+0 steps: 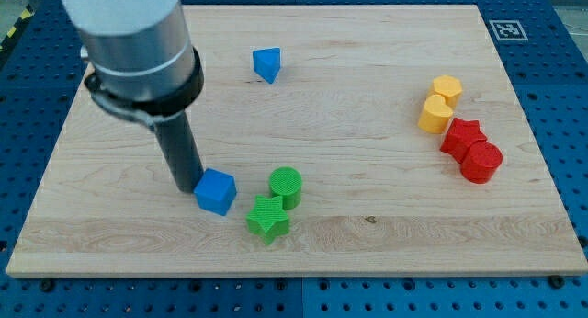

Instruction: Move blue triangle to the right of the blue cube

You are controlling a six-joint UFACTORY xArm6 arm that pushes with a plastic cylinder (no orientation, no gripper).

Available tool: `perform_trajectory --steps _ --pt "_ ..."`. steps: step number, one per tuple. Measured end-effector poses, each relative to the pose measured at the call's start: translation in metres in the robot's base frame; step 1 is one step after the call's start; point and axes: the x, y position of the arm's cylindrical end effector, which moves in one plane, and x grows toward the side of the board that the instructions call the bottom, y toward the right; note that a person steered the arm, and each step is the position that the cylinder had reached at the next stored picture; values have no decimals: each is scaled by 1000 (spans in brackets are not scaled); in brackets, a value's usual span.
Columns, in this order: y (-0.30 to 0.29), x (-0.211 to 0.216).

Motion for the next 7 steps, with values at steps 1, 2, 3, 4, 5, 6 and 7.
perform_trajectory --steps 1,2,3,4,5,6,7 --pt "0 22" --pt "-5 21" --pt "-20 7" --pt "-20 1" --pt "-17 0" --pt "-15 -1" --pt "-12 -1"
